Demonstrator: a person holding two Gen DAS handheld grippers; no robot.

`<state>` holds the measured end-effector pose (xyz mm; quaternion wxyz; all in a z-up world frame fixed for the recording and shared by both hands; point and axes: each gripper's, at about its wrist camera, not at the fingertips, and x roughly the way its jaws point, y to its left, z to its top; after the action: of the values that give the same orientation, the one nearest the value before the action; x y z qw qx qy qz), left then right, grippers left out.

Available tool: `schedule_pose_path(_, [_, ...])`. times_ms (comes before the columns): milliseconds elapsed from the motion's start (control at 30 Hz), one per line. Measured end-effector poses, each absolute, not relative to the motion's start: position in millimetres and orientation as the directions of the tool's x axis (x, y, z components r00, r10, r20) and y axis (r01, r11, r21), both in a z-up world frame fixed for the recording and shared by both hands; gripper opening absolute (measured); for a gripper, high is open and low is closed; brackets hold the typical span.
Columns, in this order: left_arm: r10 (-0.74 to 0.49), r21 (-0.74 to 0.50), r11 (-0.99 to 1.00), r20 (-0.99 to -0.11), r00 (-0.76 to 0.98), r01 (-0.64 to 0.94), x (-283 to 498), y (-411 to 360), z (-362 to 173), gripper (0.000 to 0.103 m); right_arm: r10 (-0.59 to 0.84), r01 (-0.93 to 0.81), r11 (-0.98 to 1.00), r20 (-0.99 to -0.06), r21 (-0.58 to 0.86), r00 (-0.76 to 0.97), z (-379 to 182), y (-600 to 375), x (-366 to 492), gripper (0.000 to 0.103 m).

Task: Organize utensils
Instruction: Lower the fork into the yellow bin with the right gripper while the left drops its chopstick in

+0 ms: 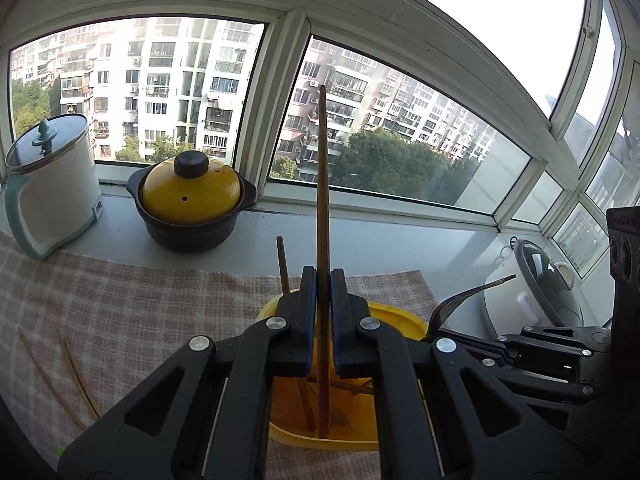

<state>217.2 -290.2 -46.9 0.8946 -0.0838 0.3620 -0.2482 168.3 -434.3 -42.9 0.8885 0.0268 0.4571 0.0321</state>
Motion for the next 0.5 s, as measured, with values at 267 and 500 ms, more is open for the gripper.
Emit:
schedule_pose_path(267, [-0.497,-0.320,0.866,-0.629,0.598,0.383,212.3,-284.6,-47.3,0.004,0.071,-0.034,0.997,-0.786,0.063,0.614,-33.8,-430.9,160.8,0.027])
schedule_pose_path(500, [-0.496,-0.329,0.868,-0.627,0.601,0.372,204.4,-273.8,-43.6,0.004,0.053,-0.023,0.999,-0.770,0.049,0.636,-25.8,-430.6,148.6,0.028])
